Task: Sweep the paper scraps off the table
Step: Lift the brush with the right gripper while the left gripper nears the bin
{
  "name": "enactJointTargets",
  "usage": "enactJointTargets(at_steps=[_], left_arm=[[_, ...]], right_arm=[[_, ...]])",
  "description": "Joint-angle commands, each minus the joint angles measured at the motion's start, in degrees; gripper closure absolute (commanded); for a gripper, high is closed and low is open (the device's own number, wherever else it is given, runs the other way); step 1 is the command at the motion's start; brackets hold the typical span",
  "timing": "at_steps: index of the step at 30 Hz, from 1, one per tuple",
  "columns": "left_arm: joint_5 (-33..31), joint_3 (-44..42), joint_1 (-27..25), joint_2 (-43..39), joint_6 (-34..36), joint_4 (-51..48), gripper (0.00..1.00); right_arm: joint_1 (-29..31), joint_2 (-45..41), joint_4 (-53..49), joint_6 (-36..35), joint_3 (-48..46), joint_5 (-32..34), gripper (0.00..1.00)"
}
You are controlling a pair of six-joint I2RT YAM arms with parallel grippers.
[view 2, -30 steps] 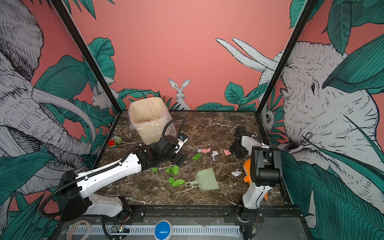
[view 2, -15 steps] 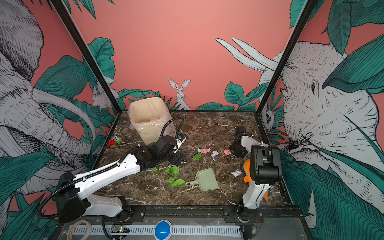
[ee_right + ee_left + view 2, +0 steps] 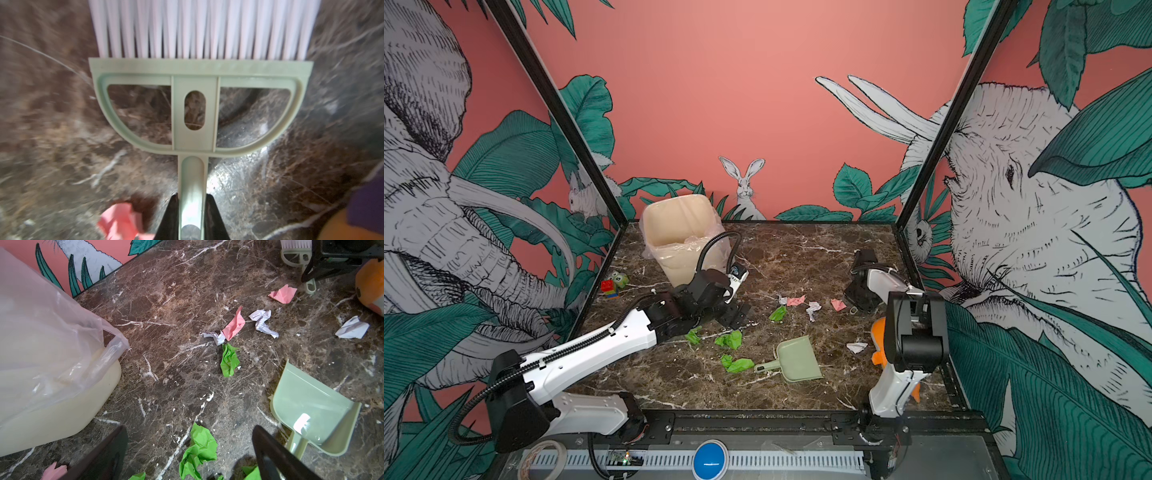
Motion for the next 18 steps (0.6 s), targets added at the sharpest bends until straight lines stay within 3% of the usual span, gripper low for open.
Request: enactJointTargets(at_steps=[1,6,12,18], left_arm=[[0.9,-0.3,1.2,-1.9,-2.6,-0.6,0.05],[5.0,1.4,3.6,-1.6,-4.6,-0.1,0.05],[13.8,6.0,6.2,-0.6,-4.8,0.8,0.05],[21.9,9.7,8.3,0.8,-7.9,5.5,0.04]], right_arm=[[0.8,-5.1,-2.9,-3.0,2.6,2.9,1.0],[4.3,-10.7,-4.3,-11.1,4.4,1.7,1.0],[13.2,-16.8,-4.8,-23.7,5.0,-2.2,1.0],[22.0,-22.5,-4.7,-29.0,5.1,-7.0,1.0]])
